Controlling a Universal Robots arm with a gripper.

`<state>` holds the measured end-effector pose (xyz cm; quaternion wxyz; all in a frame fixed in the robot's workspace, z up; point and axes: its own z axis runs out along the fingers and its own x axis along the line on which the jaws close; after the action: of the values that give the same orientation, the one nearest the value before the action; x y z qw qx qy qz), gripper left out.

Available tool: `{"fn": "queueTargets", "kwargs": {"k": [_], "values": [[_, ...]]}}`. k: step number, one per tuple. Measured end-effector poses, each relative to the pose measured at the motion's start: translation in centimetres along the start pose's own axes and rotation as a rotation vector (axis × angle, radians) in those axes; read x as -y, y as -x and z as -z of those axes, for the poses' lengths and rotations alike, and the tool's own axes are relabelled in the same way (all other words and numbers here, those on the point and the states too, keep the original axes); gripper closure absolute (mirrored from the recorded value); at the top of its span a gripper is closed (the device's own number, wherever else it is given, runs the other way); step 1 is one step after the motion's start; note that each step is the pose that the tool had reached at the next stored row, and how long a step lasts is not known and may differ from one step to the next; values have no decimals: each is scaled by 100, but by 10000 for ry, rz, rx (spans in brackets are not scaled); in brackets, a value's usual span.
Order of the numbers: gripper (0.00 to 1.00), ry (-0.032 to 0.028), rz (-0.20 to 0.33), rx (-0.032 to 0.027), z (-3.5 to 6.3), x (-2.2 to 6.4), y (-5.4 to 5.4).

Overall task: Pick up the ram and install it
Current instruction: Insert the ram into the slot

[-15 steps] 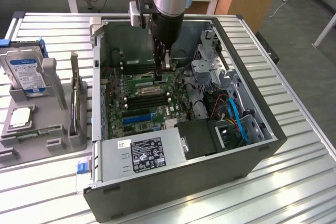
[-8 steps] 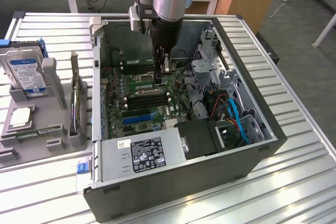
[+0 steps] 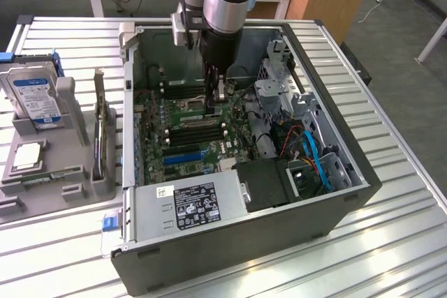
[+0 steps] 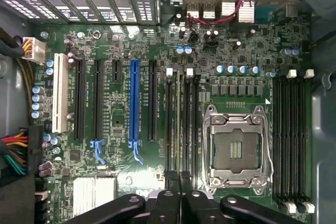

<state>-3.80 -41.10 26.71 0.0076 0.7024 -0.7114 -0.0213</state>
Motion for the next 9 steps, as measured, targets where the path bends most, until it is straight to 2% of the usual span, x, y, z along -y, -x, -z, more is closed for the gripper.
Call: {"fn": "queueTargets", "kwargs": {"k": [9], "values": [[88, -2, -71, 3, -90, 4, -5]]}}
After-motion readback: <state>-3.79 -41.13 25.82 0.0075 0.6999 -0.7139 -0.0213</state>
